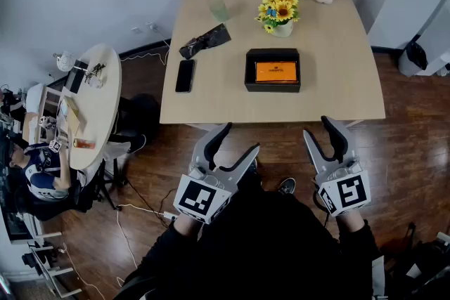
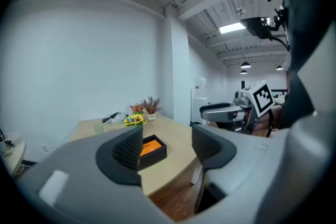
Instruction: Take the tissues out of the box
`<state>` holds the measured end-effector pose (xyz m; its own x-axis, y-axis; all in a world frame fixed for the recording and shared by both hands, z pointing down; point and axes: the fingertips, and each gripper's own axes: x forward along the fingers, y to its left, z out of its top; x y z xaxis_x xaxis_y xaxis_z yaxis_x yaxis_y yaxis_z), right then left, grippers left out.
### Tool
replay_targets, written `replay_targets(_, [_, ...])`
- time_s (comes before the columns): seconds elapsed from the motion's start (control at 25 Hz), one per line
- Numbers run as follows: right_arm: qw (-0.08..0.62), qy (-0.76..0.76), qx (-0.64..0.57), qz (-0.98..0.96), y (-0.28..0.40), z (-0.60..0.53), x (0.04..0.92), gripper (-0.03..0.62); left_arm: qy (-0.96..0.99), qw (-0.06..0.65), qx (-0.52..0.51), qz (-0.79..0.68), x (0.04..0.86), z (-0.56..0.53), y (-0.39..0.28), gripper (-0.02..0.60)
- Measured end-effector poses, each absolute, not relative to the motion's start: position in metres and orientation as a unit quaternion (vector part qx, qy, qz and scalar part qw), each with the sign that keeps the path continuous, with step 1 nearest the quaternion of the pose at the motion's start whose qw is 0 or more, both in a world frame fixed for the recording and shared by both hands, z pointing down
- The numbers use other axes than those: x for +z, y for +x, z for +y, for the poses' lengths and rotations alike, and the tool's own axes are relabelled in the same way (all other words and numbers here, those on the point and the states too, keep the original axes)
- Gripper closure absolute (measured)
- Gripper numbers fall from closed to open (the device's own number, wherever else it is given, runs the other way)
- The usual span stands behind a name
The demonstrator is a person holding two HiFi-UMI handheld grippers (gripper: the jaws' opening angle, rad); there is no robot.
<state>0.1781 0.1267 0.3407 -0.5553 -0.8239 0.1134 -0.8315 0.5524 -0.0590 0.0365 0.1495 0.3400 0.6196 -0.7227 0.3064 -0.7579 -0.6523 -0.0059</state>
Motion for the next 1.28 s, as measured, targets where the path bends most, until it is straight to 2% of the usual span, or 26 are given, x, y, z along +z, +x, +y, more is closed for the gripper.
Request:
replay_targets(0.04, [0.038, 0.473, 0.05, -0.879, 0.18, 0.121, 0.342, 0.418, 0.899, 0.058, 0.136, -0.413, 0.34, 0.142, 0.035, 0.334])
replay_targets(0.08, [0.04, 0.476, 0.048, -0.877, 0.181, 0.115, 0.343, 0.416, 0.9, 0.054, 0.13, -0.413, 0.34, 0.134, 0.033, 0.341])
replay_targets(0.6, [0.112, 0.519, 0.088, -0.843, 0.174, 0.018, 0.371, 0.404, 0.925, 0.073, 0.142, -0.346, 0.388, -0.005, 0.014, 0.335])
replay_targets(0.68, [0.13, 0.521, 0.104, -0.837, 0.168, 0.003, 0.383, 0.382, 0.93, 0.081, 0.153, -0.323, 0.399, -0.021, 0.012, 0.3])
replay_targets(0.8, [0.16, 0.523, 0.123, -0.828, 0.158, -0.018, 0.401, 0.326, 0.937, 0.108, 0.173, -0.283, 0.421, -0.039, 0.008, 0.213])
replay_targets(0.88, [0.18, 0.523, 0.132, -0.823, 0.152, -0.03, 0.413, 0.267, 0.936, 0.129, 0.19, -0.265, 0.438, -0.048, 0.003, 0.164])
replay_targets(0.96, [0.205, 0.515, 0.138, -0.821, 0.149, -0.038, 0.424, 0.213, 0.933, 0.144, 0.21, -0.255, 0.451, -0.056, 0.001, 0.15])
replay_targets(1.28, [0.378, 0.371, 0.078, -0.845, 0.131, -0.064, 0.49, 0.21, 0.92, 0.093, 0.311, -0.22, 0.489, -0.079, 0.043, 0.153])
